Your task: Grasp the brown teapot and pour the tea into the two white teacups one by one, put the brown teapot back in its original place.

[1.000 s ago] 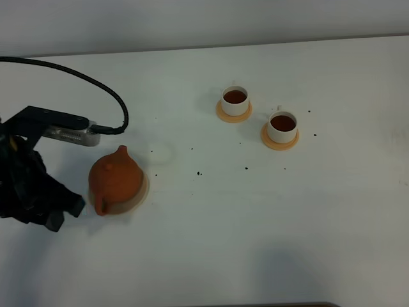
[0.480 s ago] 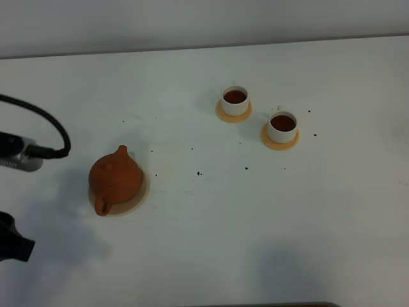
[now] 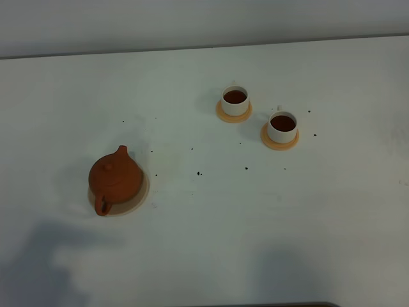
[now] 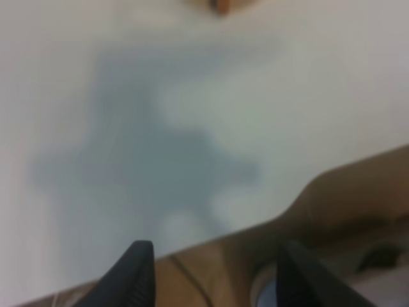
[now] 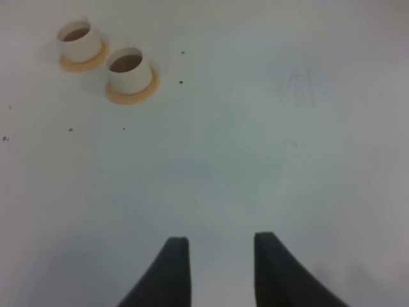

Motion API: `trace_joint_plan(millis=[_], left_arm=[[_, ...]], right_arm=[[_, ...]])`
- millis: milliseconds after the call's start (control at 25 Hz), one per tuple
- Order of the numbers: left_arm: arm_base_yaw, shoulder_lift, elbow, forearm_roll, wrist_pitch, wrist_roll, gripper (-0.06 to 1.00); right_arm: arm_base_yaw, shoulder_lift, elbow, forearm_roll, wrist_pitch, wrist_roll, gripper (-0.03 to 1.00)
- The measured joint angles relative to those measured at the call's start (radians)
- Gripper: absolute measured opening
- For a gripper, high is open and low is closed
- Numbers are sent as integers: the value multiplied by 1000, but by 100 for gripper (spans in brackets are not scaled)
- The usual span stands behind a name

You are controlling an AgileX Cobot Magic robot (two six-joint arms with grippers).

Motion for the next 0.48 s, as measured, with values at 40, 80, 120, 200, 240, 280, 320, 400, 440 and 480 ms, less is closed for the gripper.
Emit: trace_joint_plan(millis=[40, 80, 120, 200, 240, 280, 320, 400, 440, 480], left_arm=[[0, -38, 2, 0, 0, 0, 43], [0, -74, 6, 0, 0, 0, 43], [0, -107, 10, 0, 0, 0, 43], [0, -157, 15, -4, 1, 0, 43], [0, -179, 15, -8, 1, 0, 43], [0, -198, 16, -14, 1, 0, 43], [0, -211, 17, -21, 1, -1, 43], [0, -231, 31, -35, 1, -1, 43], [0, -233, 43, -48, -8, 0, 43], [0, -237, 60, -48, -19, 0, 43]], right_arm=[[0, 0, 0, 0, 0, 0, 24], [0, 0, 0, 0, 0, 0, 24], [0, 0, 0, 0, 0, 0, 24], [0, 0, 0, 0, 0, 0, 24], [0, 0, 0, 0, 0, 0, 24], [0, 0, 0, 0, 0, 0, 24], [0, 0, 0, 0, 0, 0, 24], [0, 0, 0, 0, 0, 0, 24], [0, 0, 0, 0, 0, 0, 24], [0, 0, 0, 0, 0, 0, 24]])
